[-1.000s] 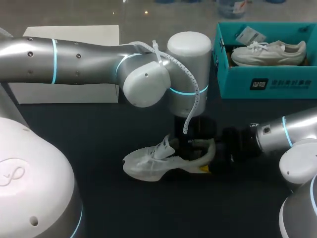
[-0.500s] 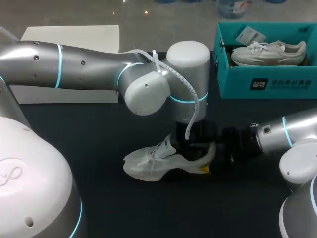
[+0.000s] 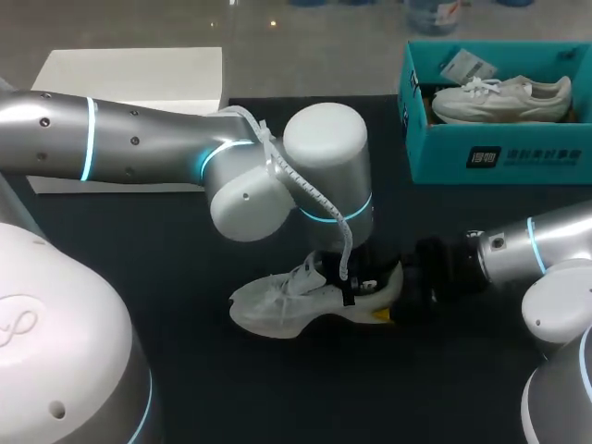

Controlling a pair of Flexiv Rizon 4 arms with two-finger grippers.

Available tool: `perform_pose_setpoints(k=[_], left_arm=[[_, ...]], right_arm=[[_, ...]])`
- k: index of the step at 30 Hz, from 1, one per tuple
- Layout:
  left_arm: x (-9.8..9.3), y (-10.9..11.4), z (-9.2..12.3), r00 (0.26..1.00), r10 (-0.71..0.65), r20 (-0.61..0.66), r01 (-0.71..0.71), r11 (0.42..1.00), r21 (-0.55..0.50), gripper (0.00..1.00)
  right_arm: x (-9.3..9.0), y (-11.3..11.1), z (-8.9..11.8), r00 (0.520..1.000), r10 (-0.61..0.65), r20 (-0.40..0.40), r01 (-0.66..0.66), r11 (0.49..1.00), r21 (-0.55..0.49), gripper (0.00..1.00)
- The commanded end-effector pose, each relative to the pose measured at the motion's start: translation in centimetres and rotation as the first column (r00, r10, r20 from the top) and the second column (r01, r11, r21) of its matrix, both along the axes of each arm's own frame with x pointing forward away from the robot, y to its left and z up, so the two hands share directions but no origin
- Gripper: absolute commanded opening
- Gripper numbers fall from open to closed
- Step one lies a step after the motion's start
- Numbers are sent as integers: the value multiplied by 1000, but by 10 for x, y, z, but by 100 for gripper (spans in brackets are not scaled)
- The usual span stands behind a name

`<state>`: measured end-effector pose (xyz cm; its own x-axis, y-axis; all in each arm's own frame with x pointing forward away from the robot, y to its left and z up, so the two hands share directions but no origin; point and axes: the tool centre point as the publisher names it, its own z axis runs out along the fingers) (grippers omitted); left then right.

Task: Take the shoe out of the shoebox, open the shoe tongue, remove and reinsert the insole, then place the shoe into the shoebox

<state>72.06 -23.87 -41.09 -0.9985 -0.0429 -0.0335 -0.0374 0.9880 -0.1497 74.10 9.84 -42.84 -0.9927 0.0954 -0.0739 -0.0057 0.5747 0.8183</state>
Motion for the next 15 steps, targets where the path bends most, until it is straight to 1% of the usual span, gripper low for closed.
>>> perform_pose_setpoints(k=[1,9,15], left_arm=[[-1,3,-16,1000,15,-11,-15,1000,-11,0],[13,8,12,992,30,-124,-39,996,-76,0],[12,12,33,968,-12,-250,-23,991,-136,0]], right_arm=[[0,1,-2,1000,-2,2,2,1000,-1,0],[0,1,-2,1000,-2,2,2,1000,-1,0],[0,1,-2,1000,-2,2,2,1000,-1,0]])
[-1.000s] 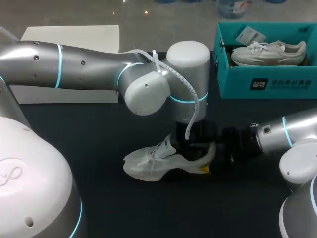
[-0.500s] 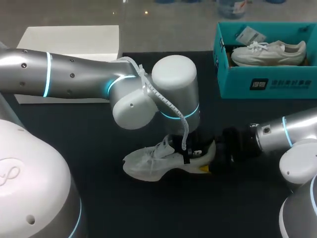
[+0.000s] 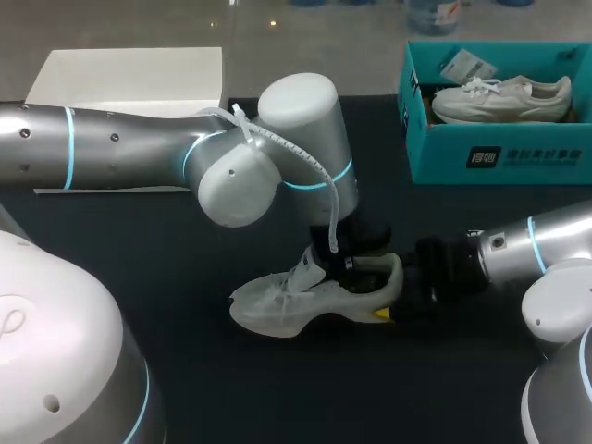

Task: Take the shoe out of the shoebox, open the shoe tongue, remove and reinsert the insole, then place the shoe into the shoebox

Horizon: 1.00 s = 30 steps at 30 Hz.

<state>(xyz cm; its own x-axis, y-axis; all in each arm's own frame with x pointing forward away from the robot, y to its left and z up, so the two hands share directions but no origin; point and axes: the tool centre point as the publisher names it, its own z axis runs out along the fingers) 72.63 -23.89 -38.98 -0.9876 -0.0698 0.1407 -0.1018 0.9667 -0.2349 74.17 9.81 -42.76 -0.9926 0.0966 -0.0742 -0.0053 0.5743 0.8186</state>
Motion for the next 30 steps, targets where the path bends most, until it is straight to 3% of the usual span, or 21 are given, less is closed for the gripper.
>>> perform_pose_setpoints(k=[1,19,29,30], left_arm=[[6,13,15,994,-37,-98,32,998,-54,0],[-10,9,57,940,-181,-289,111,963,-244,0],[-19,-15,62,941,-162,-297,71,953,-295,0],[-20,-16,60,946,-151,-287,64,955,-290,11]], right_arm=[[-1,2,-2,1000,-1,2,1,1000,-1,0],[-1,2,-2,1000,-1,2,1,1000,-1,0],[-1,2,-2,1000,-1,2,1,1000,-1,0],[-1,2,-2,1000,-1,2,1,1000,-1,0]])
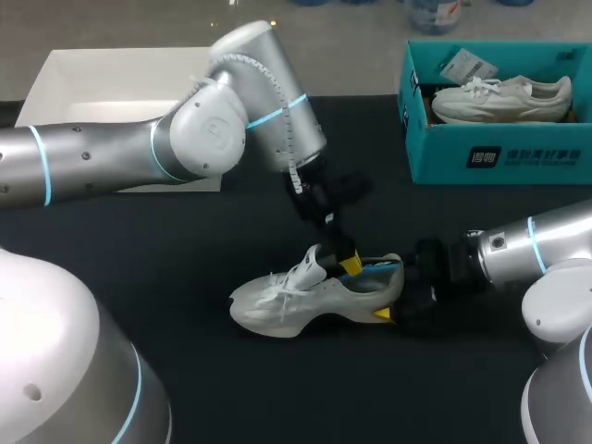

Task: Take the shoe out of the shoebox, open the shoe tongue, remove and reinsert the insole, then place the shoe into the shoebox

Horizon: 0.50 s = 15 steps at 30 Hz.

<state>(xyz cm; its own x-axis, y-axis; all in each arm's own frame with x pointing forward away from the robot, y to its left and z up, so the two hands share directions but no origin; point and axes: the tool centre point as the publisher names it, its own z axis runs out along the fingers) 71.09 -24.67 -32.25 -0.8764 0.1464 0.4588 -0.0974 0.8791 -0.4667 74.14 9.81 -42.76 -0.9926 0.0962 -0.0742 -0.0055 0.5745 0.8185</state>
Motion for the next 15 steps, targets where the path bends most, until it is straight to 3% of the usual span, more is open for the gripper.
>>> perform_pose_setpoints(k=[1,4,7,15], left_arm=[[-6,-9,-9,998,33,46,-33,999,11,31],[-9,-8,-14,996,45,78,-47,999,24,44],[-10,-6,-14,995,51,91,-54,998,23,49],[-11,1,-16,987,74,140,-78,997,23,45]], right_arm=[[0,2,-2,1000,-1,2,1,1000,-1,0],[0,2,-2,1000,-1,2,1,1000,-1,0],[0,2,-2,1000,-1,2,1,1000,-1,0],[0,2,-2,1000,-1,2,1,1000,-1,0]])
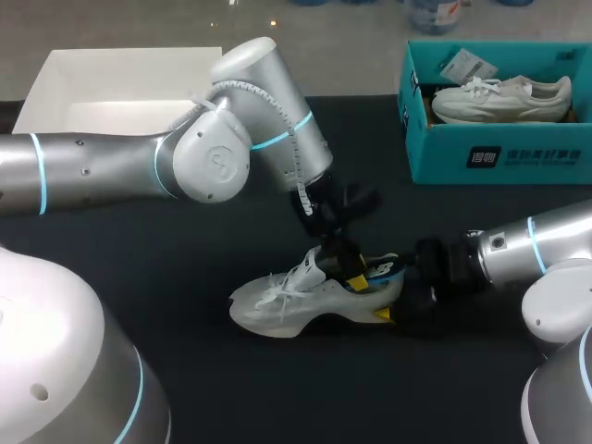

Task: Take the shoe out of the shoebox, open the shoe tongue, remove and reinsert the insole, then place the shoe into the shoebox

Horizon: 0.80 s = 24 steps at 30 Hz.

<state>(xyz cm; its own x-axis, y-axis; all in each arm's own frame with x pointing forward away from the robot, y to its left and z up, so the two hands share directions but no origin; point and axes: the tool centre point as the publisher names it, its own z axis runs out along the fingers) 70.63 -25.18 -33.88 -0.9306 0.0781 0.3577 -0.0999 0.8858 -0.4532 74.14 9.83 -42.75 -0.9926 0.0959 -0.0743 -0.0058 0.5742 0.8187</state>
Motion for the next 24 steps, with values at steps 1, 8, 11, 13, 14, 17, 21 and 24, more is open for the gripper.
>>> perform_pose_setpoints(k=[1,8,11,13,14,17,21,24], left_arm=[[-6,7,0,1000,12,28,-12,1000,1,45],[-7,7,-7,995,44,92,-45,999,10,44],[-8,6,-10,989,63,132,-65,998,9,44],[-8,6,-12,987,71,145,-73,997,9,42],[-8,5,-13,983,79,163,-81,997,7,42],[-8,4,-15,975,103,199,-105,994,0,40],[-7,5,-16,963,138,230,-138,990,-18,24],[-5,6,-17,952,159,260,-158,987,-23,7]], right_arm=[[0,1,-2,1000,-1,1,1,1000,-1,0],[0,1,-2,1000,-1,1,1,1000,-1,0],[0,1,-2,1000,-1,1,1,1000,-1,0],[0,1,-2,1000,-1,1,1,1000,-1,0],[0,1,-2,1000,-1,1,1,1000,-1,0],[0,1,-2,1000,-1,1,1,1000,-1,0],[0,1,-2,1000,-1,1,1,1000,-1,0],[0,1,-2,1000,-1,1,1,1000,-1,0]])
